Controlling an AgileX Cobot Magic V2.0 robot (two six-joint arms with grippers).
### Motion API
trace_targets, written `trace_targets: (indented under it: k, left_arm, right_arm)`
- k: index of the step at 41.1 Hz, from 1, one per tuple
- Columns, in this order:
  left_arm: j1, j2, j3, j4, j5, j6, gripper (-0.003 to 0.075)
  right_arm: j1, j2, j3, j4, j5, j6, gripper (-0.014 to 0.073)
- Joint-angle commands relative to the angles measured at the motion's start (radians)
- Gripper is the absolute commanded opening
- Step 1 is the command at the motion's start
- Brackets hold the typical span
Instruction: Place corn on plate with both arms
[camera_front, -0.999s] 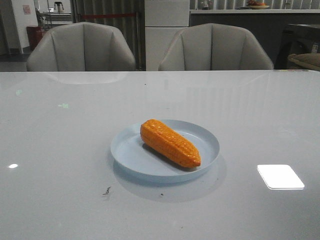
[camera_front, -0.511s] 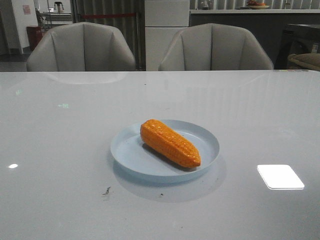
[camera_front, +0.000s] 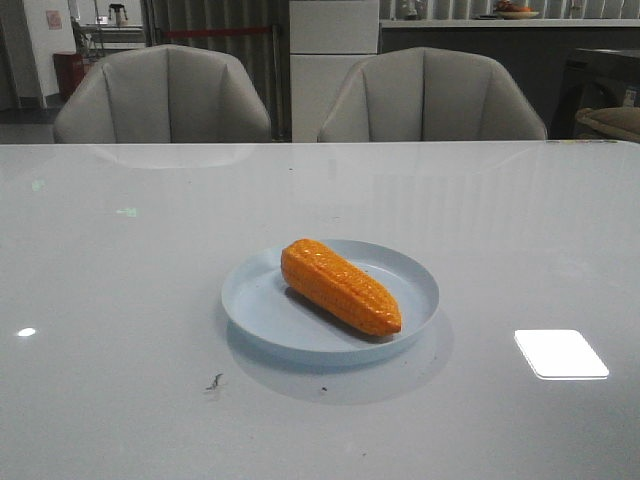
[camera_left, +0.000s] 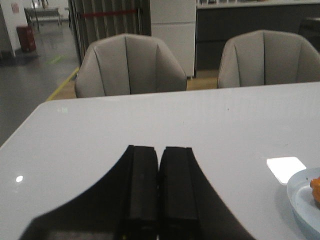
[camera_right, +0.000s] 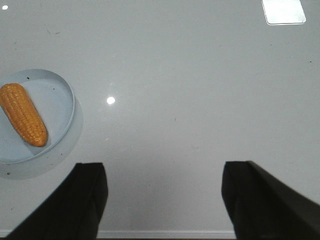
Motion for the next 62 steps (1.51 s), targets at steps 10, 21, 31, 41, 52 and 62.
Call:
trace_targets:
  k: [10, 21, 31, 41, 52, 62]
  left_arm:
    - [0.002, -0.205, 0.184, -0.013, -0.215, 0.001, 0.0090]
    - [0.060, -0.211, 0.184, -0.013, -0.215, 0.001, 0.0090]
    - [0.060, -0.211, 0.184, -0.013, -0.215, 0.001, 0.0090]
    - [0.060, -0.211, 0.184, -0.013, -0.215, 0.001, 0.0090]
    - [0.060, -0.211, 0.184, -0.013, -0.215, 0.001, 0.0090]
    - [0.060, -0.211, 0.184, -0.013, -0.215, 0.001, 0.0090]
  right_arm:
    - [-0.007, 0.006, -0.025, 0.008, -0.056, -0.001, 0.0582]
    - [-0.007, 0.006, -0.025, 0.008, -0.052, -0.001, 0.0582]
    - [-0.007, 0.006, -0.025, 0.008, -0.052, -0.001, 0.0582]
    - [-0.007, 0.006, -0.025, 0.008, -0.052, -0.001, 0.0582]
    - [-0.006, 0.004, -0.022, -0.064, -0.060, -0.002, 0.0580]
    - [0.020, -0.068, 0.034, -0.094, -0.152, -0.001, 0.0297]
